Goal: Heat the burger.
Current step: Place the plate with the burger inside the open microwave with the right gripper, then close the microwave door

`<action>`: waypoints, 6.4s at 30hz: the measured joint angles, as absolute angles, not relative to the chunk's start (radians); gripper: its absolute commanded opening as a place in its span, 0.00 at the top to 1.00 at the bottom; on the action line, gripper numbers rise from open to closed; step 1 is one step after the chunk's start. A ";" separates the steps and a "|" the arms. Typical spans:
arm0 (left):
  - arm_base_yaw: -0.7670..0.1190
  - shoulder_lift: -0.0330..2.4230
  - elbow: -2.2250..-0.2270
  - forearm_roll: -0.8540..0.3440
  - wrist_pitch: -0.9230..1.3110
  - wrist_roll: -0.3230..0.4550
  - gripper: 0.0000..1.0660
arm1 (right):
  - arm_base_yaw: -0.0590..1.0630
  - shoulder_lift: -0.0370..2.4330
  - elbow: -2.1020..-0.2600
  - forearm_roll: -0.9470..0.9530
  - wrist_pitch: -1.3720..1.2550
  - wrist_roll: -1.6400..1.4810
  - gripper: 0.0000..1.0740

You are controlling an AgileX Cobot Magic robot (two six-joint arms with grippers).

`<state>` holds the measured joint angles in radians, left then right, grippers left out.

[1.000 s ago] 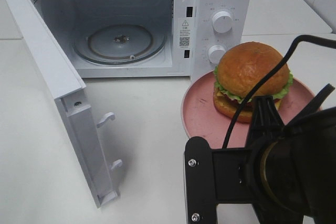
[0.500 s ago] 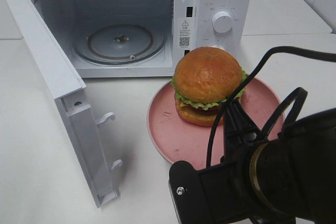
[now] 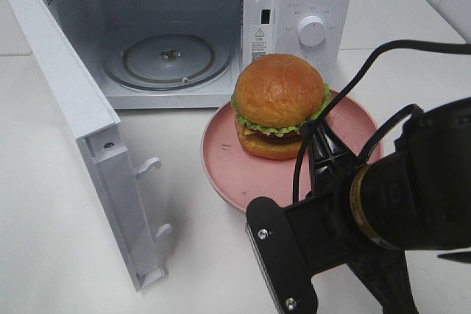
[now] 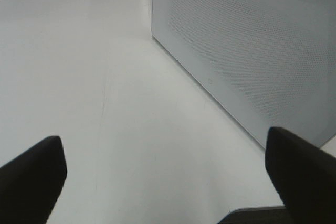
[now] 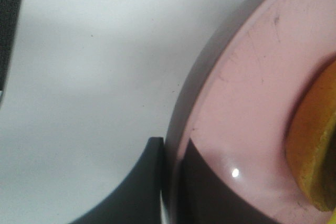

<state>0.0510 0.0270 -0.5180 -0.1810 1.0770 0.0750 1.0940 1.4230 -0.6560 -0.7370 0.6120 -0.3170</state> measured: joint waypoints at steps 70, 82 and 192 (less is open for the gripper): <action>0.051 0.027 -0.518 -0.181 1.077 0.075 0.08 | 0.653 1.590 -0.886 0.013 0.395 -1.671 1.00; 0.051 0.027 -0.518 -0.181 1.077 0.075 0.08 | 0.653 1.715 -1.030 0.013 0.420 -1.678 1.00; 0.051 0.027 -0.518 -0.180 1.077 0.075 0.08 | 0.641 2.354 -1.973 -0.092 0.571 -1.251 0.38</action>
<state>0.0510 0.0270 -0.5180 -0.1800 1.0770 0.0750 0.6410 2.3540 -1.9730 -0.0920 0.5710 -1.2510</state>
